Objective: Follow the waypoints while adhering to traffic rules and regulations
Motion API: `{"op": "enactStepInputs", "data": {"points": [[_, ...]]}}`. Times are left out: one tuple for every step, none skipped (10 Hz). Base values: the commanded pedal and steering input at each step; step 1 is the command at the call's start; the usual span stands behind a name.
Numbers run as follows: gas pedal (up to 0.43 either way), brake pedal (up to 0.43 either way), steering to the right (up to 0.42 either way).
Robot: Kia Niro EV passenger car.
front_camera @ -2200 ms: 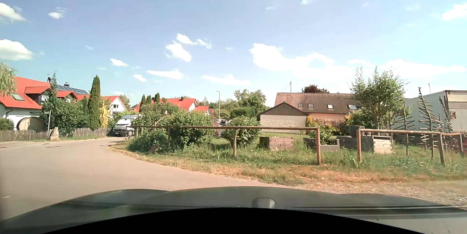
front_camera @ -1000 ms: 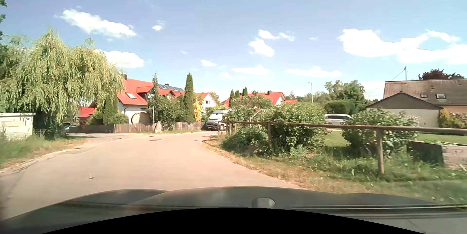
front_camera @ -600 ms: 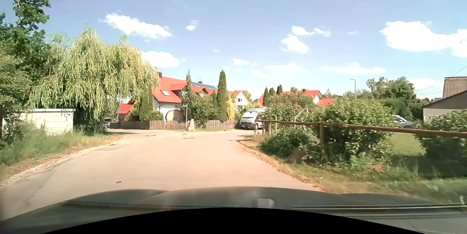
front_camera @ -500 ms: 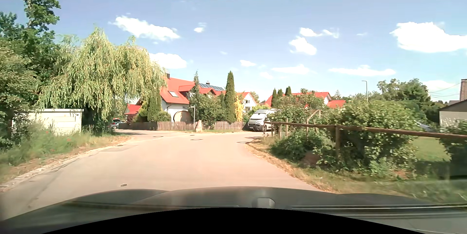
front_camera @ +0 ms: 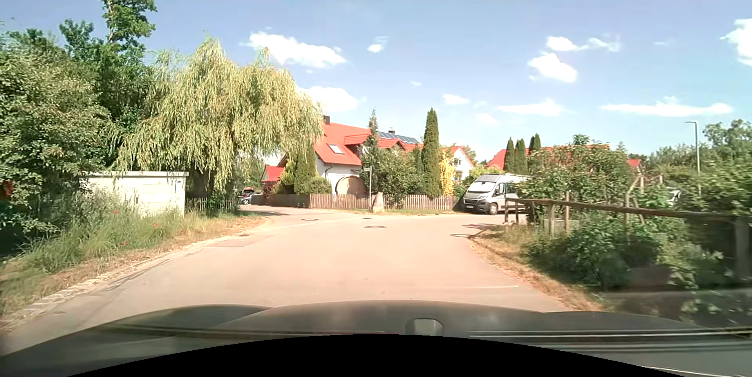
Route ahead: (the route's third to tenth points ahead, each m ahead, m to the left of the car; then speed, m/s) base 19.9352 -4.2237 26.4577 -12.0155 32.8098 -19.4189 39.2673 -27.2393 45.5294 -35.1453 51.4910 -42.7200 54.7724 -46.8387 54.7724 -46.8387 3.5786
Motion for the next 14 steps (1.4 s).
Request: {"op": "enactStepInputs", "data": {"points": [[0.157,0.006,-0.234],[0.150,0.006,-0.182],[0.150,0.006,-0.122],[0.150,0.006,-0.074],[0.150,0.006,-0.020],[0.150,0.006,0.016],[0.150,0.006,0.044],[0.150,0.006,0.061],[0.150,0.006,0.075],[0.150,0.006,0.087],[0.150,0.006,0.100],[0.150,0.006,0.112],[0.150,0.006,0.121],[0.150,0.006,0.137]]}}
